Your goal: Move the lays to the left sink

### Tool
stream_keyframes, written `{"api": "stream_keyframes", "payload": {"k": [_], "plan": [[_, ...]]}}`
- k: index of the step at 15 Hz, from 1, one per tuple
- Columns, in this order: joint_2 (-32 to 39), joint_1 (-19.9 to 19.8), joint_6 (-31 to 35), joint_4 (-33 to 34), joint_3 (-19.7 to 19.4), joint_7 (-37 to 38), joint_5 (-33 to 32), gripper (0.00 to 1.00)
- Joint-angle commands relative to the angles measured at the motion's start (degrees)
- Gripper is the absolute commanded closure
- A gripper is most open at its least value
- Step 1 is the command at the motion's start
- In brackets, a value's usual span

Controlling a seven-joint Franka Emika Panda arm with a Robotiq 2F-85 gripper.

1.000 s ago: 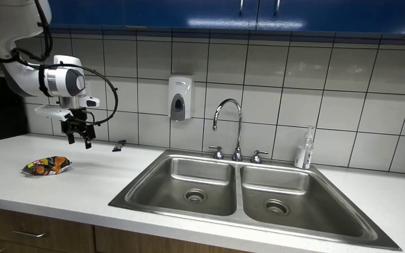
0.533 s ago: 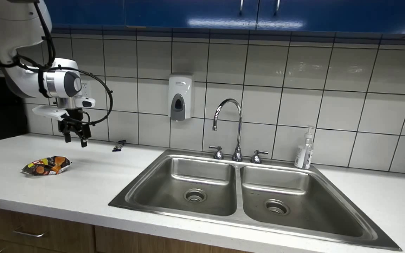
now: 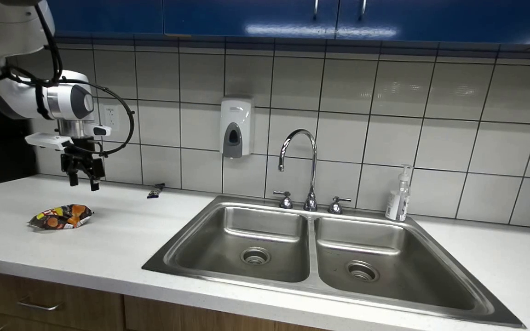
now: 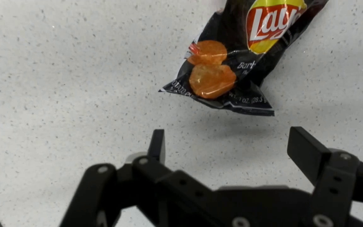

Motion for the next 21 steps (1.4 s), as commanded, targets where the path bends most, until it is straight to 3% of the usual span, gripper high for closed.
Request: {"api": "stream_keyframes", "payload": {"k": [1, 21], "plan": [[0.4, 0.7, -3.4, 1.4, 0.3, 2.2, 0.8, 0.00], [6.0, 3.0, -1.8, 1.6, 1.7, 3.2, 3.7, 0.00]]}}
